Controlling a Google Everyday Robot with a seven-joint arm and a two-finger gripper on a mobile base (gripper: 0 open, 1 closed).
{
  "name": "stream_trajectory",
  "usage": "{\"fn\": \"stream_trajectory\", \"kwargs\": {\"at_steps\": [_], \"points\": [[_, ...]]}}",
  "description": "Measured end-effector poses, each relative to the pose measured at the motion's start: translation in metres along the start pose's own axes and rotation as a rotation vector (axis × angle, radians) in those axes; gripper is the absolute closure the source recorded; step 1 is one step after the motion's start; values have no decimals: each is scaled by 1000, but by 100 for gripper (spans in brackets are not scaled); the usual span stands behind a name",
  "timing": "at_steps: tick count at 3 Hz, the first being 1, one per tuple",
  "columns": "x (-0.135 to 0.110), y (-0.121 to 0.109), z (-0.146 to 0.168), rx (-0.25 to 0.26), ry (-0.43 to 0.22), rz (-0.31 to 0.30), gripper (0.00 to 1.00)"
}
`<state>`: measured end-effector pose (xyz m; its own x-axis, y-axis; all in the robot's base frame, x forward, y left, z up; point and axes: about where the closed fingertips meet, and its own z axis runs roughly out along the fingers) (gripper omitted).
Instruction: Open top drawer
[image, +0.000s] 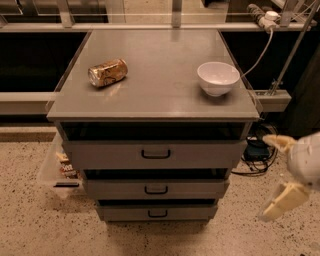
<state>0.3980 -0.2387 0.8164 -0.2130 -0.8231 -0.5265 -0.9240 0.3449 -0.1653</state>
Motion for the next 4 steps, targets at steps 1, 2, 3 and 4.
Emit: {"fn": "stream_trajectory", "kwargs": {"at_steps": [1,2,3,4], "points": [[21,6,67,-42,-164,64,0],[27,6,83,-65,-191,81,0],[28,2,69,-17,-210,86,0],[26,-27,73,17,-241,85,0]]}}
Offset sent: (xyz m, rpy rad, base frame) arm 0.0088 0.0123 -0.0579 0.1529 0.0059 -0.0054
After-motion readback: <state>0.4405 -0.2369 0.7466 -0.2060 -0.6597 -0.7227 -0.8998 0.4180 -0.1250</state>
